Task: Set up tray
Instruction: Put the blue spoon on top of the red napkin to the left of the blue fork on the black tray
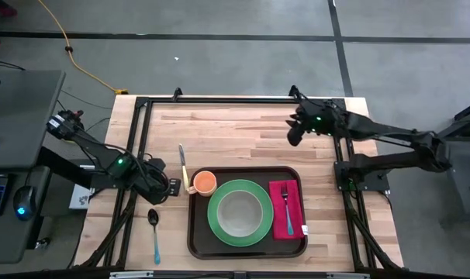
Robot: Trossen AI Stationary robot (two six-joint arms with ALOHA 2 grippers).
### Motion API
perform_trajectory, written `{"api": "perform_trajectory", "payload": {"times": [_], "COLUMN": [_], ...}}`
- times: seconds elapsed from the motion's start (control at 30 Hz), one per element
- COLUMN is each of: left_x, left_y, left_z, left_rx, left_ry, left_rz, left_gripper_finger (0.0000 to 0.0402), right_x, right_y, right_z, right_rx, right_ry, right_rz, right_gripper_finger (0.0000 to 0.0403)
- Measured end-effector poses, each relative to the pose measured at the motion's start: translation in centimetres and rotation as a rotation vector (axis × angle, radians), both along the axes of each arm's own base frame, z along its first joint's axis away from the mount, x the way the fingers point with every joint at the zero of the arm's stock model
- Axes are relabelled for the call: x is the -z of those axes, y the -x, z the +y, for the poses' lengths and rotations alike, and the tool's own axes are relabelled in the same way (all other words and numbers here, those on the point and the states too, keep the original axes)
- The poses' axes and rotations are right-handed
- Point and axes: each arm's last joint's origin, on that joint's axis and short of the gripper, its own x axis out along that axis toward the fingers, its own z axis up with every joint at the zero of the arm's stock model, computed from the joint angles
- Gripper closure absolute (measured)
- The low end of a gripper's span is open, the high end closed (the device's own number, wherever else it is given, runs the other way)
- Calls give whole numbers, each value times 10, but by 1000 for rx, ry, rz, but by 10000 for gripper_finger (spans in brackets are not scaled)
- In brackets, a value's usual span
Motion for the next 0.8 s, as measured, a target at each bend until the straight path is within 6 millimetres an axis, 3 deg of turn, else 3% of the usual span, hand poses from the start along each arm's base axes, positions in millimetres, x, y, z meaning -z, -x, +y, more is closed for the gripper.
{"api": "perform_trajectory", "payload": {"times": [0.33,0.8], "left_x": [0,-1], "left_y": [0,-1], "left_z": [0,-2], "left_rx": [-46,-51], "left_ry": [29,55], "left_rz": [9,-5], "left_gripper_finger": [334,334], "right_x": [22,51], "right_y": [33,46], "right_z": [15,23], "right_rx": [-28,-71], "right_ry": [-7,-45], "right_rz": [-180,-313], "right_gripper_finger": [291,291]}}
